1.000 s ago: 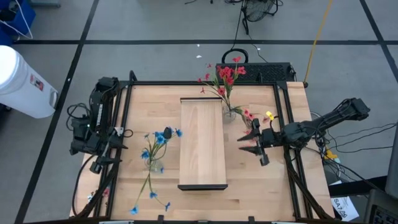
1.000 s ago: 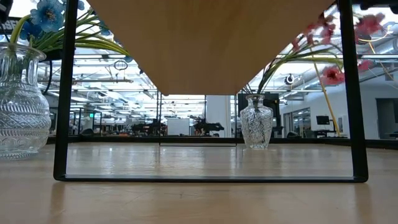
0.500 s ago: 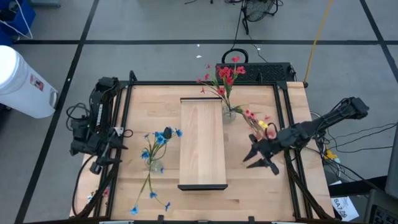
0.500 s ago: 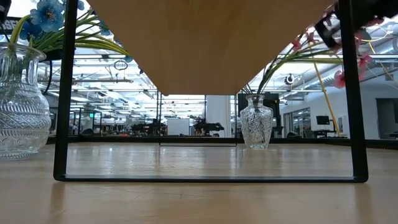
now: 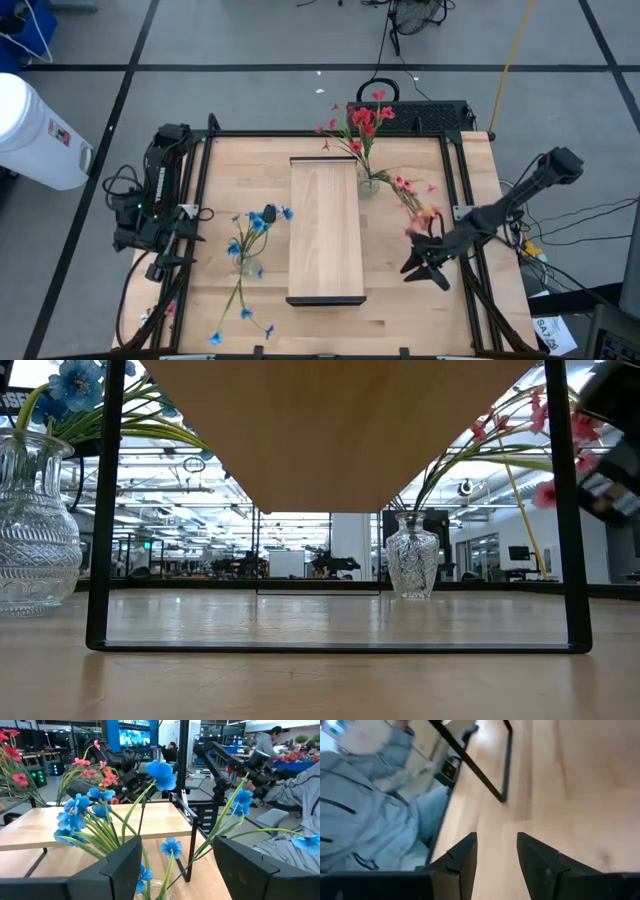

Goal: Pick and place flowers into a vace then onto a shelf
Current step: Put the right transparent vase on the shelf

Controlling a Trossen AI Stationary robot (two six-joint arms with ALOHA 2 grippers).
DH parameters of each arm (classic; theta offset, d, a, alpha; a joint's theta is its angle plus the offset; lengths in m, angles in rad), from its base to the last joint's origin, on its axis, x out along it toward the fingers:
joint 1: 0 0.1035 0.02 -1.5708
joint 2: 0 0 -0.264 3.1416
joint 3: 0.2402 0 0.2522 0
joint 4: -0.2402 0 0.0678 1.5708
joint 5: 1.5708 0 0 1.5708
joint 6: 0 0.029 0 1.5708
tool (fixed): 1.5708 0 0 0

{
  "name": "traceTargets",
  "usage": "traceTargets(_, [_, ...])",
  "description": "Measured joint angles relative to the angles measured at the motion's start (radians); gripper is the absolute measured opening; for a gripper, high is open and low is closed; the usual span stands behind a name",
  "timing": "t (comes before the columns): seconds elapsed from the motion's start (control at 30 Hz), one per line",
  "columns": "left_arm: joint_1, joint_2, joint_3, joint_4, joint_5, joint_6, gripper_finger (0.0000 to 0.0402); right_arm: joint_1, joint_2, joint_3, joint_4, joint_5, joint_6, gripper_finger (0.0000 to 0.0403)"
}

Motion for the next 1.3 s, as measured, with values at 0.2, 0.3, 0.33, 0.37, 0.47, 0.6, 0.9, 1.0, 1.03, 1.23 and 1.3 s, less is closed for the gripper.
traceTargets(0.2, [0.000,0.000,0.000,0.000,0.000,0.071,0.0250,0.124,0.002,-0.204,0.339,0.176,0.065,0.0130])
traceTargets(0.3, [0.000,0.000,0.000,0.000,0.000,0.077,0.0250,0.159,0.000,-0.256,0.368,0.302,0.105,0.0130])
traceTargets(0.33, [0.000,0.000,0.000,0.000,0.000,0.076,0.0250,0.164,0.000,-0.258,0.335,0.345,0.112,0.0130])
traceTargets(0.37, [0.000,0.000,0.000,0.000,0.000,0.075,0.0250,0.165,0.001,-0.258,0.291,0.397,0.113,0.0130])
traceTargets(0.47, [0.000,0.000,0.000,0.000,0.000,0.072,0.0250,0.162,0.002,-0.258,0.233,0.545,0.108,0.0130])
traceTargets(0.6, [0.000,0.000,0.000,0.001,0.000,0.070,0.0250,0.148,0.004,-0.259,0.170,0.674,0.108,0.0130])
traceTargets(0.9, [0.000,0.000,0.000,0.001,0.000,0.070,0.0250,0.016,0.017,-0.261,0.090,0.797,-0.001,0.0130])
traceTargets(1.0, [0.000,0.000,0.000,0.001,0.000,0.070,0.0250,-0.052,0.031,-0.261,0.097,0.774,-0.032,0.0130])
traceTargets(1.03, [0.000,0.000,0.000,0.001,0.001,0.070,0.0250,-0.076,0.035,-0.261,0.097,0.759,-0.047,0.0130])
traceTargets(1.23, [0.000,0.000,0.000,0.001,0.000,0.070,0.0250,-0.231,0.063,-0.262,0.233,0.702,-0.171,0.0130])
traceTargets(1.3, [0.000,0.000,0.000,0.001,0.001,0.070,0.0250,-0.282,0.071,-0.262,0.298,0.684,-0.244,0.0130])
